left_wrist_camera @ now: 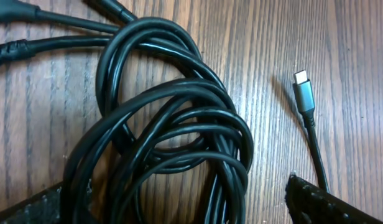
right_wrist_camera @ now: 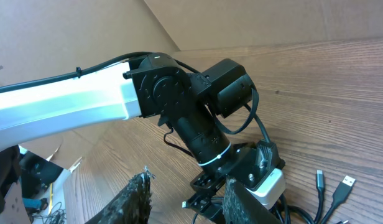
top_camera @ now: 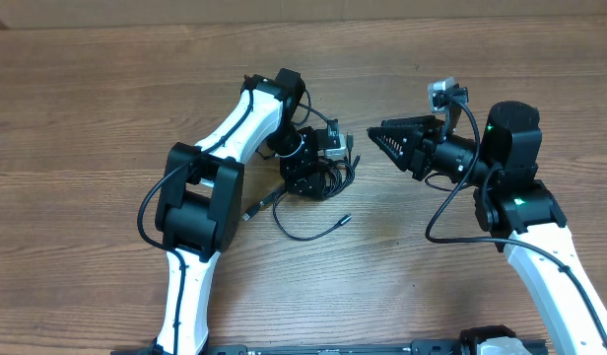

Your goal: Untangle cables

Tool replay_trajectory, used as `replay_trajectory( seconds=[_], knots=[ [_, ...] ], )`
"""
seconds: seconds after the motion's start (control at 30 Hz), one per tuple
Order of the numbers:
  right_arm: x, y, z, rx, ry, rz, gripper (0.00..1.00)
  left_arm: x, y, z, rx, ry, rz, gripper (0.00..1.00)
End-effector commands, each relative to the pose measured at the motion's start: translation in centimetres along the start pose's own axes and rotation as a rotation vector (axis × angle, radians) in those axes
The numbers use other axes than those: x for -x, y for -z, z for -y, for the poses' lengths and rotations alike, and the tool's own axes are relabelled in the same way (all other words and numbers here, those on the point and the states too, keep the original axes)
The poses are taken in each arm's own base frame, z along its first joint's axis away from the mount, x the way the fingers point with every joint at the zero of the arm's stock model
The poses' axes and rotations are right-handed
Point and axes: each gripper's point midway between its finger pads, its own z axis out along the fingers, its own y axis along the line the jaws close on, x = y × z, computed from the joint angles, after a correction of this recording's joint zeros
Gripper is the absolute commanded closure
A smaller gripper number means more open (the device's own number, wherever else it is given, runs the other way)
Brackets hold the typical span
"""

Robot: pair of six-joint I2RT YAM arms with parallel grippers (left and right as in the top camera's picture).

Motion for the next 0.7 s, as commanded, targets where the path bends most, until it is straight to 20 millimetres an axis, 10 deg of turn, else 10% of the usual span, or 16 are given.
replay_trajectory(
  seconds=[0.0,0.2,0.33,0.67],
  knots=[
    [0.6,0.1,-0.3,-0.003,0.022,0.014,0.64,1.2,0.0,0.5,-0.024,-0.048,0.046,0.15],
    [0.6,0.1,-0.3,-0.003,0.022,0.014,0.64,1.2,0.0,0.8,-0.040,-0.048,0.052,0.49],
    [0.6,0.1,-0.3,-0.002,0.022,0.014,0.64,1.2,0.0,0.9,-0.041,-0.047,0.051,0.96],
    [0.5,0.1,-0.3,-0.003,0.017,0.010,0.64,1.4,2.3,1.0,-0.049,-0.013,0.055,0.96]
  ],
)
